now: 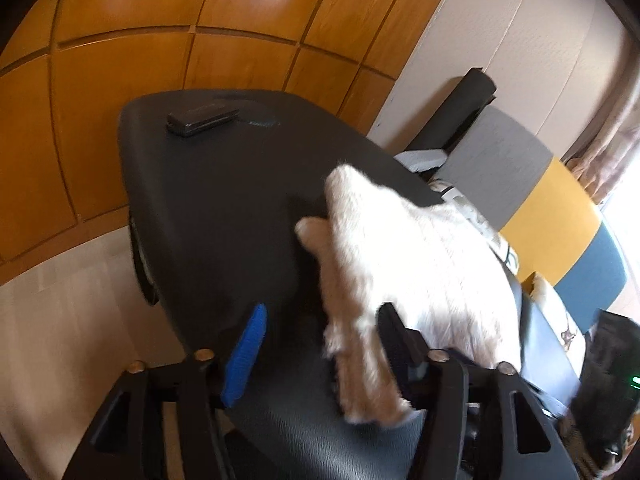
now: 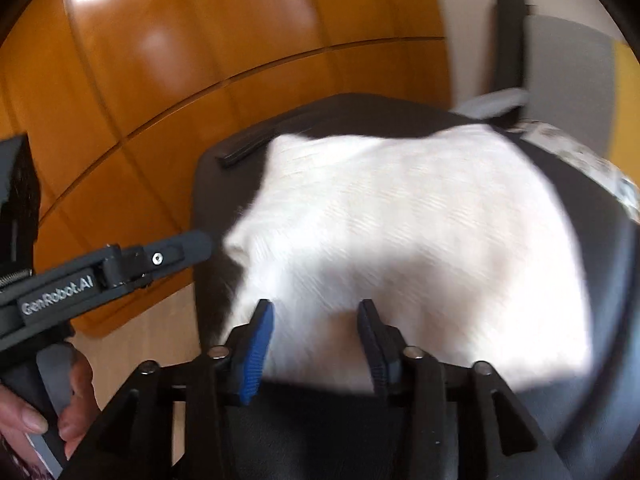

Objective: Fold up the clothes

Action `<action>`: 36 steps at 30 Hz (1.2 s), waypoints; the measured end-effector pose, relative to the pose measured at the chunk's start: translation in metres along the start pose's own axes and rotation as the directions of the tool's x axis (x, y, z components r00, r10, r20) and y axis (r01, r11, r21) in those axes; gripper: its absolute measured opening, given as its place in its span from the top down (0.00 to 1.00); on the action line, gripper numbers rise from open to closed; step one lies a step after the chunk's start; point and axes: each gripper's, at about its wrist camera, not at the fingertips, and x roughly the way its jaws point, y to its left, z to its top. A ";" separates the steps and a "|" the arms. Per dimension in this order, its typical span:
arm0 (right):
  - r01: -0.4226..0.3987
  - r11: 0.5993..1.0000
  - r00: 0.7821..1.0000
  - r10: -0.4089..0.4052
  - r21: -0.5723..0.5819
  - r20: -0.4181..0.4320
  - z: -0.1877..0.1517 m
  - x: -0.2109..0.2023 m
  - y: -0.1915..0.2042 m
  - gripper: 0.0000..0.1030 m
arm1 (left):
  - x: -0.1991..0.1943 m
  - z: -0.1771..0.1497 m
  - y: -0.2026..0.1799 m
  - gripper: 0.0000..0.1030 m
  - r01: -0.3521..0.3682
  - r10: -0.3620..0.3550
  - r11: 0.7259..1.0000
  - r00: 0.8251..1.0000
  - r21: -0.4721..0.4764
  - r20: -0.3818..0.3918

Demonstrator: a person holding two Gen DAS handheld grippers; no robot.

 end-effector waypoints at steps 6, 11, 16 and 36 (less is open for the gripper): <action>0.266 0.964 0.964 -0.266 0.009 0.011 -0.010 -0.042 -0.007 0.17 | -0.018 -0.013 -0.027 0.30 -0.094 0.092 0.992 0.995 0.079 0.024; 0.330 0.936 0.944 -0.329 0.121 -0.028 -0.009 -0.069 -0.027 0.17 | -0.047 -0.022 -0.055 0.22 -0.166 0.149 0.969 0.983 0.182 0.104; 0.322 0.939 0.945 -0.326 0.123 0.015 -0.007 -0.087 -0.021 0.17 | -0.075 -0.029 -0.068 0.08 -0.201 0.165 0.956 0.971 0.212 0.174; 0.326 0.943 0.940 -0.331 0.061 0.083 -0.006 -0.111 0.000 0.17 | -0.115 -0.041 -0.069 0.02 -0.341 0.302 0.925 0.927 0.168 0.222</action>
